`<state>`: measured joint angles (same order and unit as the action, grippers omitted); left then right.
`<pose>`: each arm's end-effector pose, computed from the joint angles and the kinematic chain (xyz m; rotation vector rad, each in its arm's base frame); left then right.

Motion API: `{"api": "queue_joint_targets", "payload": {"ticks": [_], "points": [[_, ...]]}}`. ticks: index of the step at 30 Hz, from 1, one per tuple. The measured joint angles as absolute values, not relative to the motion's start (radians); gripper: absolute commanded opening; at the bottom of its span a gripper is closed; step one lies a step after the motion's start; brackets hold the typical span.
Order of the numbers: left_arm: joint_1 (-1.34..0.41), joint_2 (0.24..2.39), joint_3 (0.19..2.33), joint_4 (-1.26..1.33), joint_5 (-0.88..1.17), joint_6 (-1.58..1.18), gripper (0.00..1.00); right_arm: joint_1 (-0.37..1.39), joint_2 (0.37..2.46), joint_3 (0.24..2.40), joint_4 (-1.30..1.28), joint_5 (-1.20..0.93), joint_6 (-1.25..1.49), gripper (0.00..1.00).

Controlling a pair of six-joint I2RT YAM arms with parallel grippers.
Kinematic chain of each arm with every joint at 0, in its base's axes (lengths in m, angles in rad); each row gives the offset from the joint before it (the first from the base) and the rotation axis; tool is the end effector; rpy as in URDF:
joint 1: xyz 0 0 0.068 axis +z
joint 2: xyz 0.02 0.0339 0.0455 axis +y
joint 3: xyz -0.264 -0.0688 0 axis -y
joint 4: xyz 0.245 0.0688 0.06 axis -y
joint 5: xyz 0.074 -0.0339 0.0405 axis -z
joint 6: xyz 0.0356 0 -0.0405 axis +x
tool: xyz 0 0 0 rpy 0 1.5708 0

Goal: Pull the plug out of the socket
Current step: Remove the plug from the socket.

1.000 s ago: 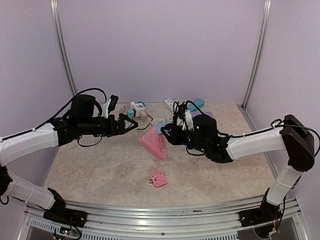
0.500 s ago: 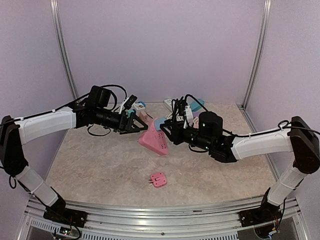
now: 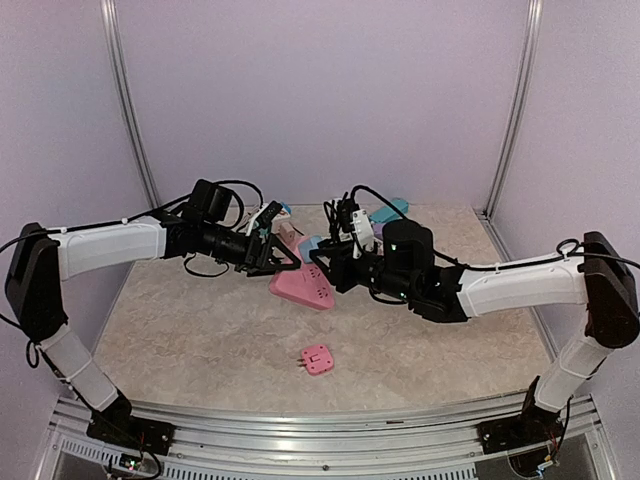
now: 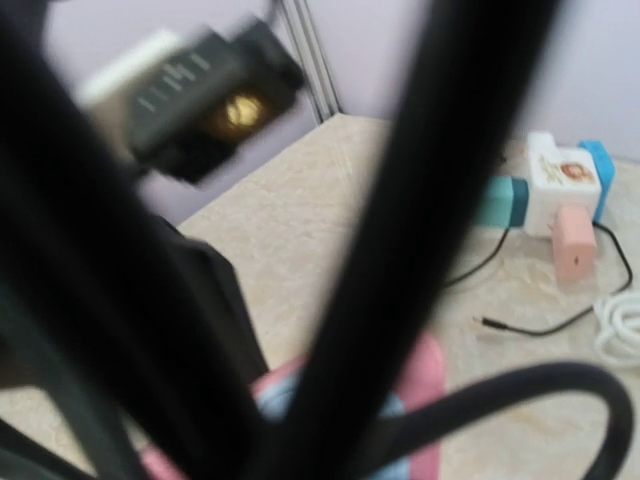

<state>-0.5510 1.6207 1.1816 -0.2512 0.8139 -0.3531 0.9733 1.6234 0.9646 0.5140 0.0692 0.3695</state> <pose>0.2901 -0.2086 0.2646 0.7003 2.2697 -1.3815 0.2117 0.3068 0.2588 -0.4854 1.7405 0.9227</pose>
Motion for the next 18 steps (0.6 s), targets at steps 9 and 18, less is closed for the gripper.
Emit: {"api": "queue_joint_targets", "payload": {"ticks": [9, 18], "points": [[-0.551, 1.638, 1.171, -0.238, 0.812, -0.363, 0.65, 1.003, 1.672, 1.032, 0.472, 0.114, 0.317, 0.0], [-0.539, 1.638, 1.161, -0.232, 0.804, -0.367, 0.61, 1.025, 1.699, 1.07, 0.414, 0.163, 0.276, 0.0]]}}
